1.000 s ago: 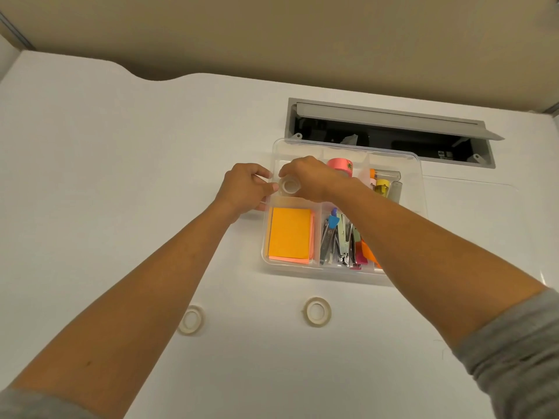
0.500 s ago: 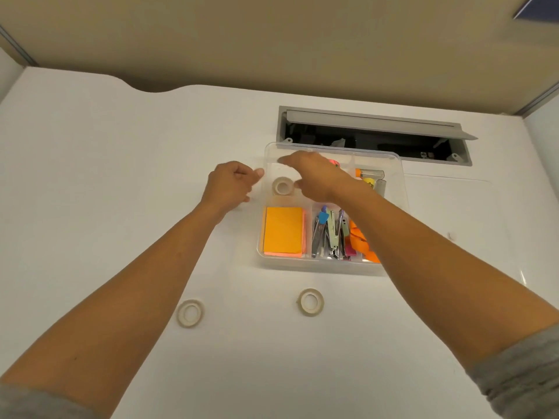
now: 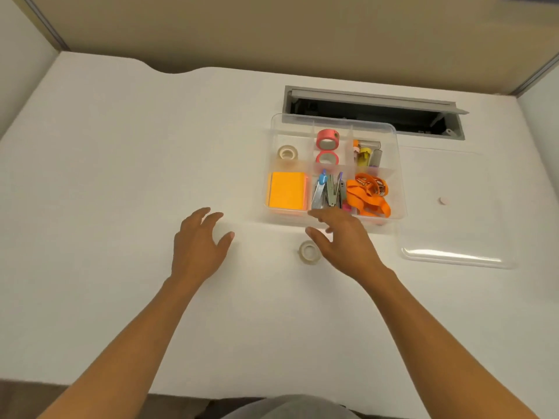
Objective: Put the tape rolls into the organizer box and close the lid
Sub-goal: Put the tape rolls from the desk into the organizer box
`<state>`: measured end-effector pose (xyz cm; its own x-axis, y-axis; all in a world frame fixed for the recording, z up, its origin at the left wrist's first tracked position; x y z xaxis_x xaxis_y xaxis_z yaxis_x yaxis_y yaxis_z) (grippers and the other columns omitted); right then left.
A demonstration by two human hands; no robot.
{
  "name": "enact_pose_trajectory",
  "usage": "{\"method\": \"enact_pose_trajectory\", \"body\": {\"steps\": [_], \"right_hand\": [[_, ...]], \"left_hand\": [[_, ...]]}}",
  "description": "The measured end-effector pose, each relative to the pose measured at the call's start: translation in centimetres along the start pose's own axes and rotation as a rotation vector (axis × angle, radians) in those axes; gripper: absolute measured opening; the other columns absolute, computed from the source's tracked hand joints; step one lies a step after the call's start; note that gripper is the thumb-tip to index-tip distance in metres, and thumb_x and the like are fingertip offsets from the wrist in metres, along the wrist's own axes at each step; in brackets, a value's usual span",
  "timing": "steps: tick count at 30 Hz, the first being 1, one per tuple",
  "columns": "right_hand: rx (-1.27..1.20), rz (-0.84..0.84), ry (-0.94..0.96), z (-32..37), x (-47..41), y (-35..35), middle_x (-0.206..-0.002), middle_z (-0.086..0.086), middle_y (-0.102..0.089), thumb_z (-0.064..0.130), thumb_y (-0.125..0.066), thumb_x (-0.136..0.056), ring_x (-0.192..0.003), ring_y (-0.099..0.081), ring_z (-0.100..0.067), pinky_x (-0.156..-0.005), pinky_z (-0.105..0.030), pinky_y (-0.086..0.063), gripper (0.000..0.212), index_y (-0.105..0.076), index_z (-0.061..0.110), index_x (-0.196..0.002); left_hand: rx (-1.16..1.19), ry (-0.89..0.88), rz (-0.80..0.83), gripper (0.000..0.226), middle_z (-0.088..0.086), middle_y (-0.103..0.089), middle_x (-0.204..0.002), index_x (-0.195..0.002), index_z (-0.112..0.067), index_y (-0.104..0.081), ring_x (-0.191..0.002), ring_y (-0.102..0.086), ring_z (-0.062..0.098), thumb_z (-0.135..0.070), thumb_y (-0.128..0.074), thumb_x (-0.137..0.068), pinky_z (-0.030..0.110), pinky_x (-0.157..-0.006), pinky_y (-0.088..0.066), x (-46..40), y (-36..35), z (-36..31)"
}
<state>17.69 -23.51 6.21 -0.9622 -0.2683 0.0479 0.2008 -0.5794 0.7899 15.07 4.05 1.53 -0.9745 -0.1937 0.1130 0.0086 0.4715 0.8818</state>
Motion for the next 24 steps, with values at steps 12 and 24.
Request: {"method": "enact_pose_trajectory", "body": {"steps": [12, 24], "right_hand": [[0.311, 0.245, -0.066, -3.5, 3.3, -6.1, -0.147, -0.001, -0.041, 0.033, -0.063, -0.089, -0.131, -0.034, -0.023, -0.093, -0.038, -0.043, 0.058, -0.039, 0.028, -0.142], [-0.118, 0.160, -0.114, -2.8, 3.1, -5.8, -0.126, 0.000, -0.057, 0.035, -0.073, -0.078, -0.105, -0.056, -0.016, -0.090, -0.031, -0.046, 0.059, -0.051, 0.027, -0.132]], "left_hand": [[-0.123, 0.088, 0.189, 0.044, 0.006, -0.046, -0.142, -0.134, -0.023, -0.052, -0.129, -0.035, 0.033, -0.018, -0.056, -0.091, 0.043, -0.093, -0.043, 5.1, -2.1, 2.5], [0.405, 0.146, 0.119, 0.038, -0.004, -0.062, -0.117, -0.114, -0.028, -0.065, -0.098, -0.062, 0.015, -0.019, -0.074, -0.078, 0.028, -0.085, -0.048, 4.9, -0.6, 0.4]]}}
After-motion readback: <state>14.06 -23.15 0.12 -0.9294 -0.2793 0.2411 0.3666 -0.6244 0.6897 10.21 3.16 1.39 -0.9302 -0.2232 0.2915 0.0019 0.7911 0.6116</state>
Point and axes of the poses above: each hand's wrist, its own x-axis away from the middle knuckle, its own y-axis out of the back of the hand, z = x × y, the point moved 6 cm from there along -x, towards the middle knuckle
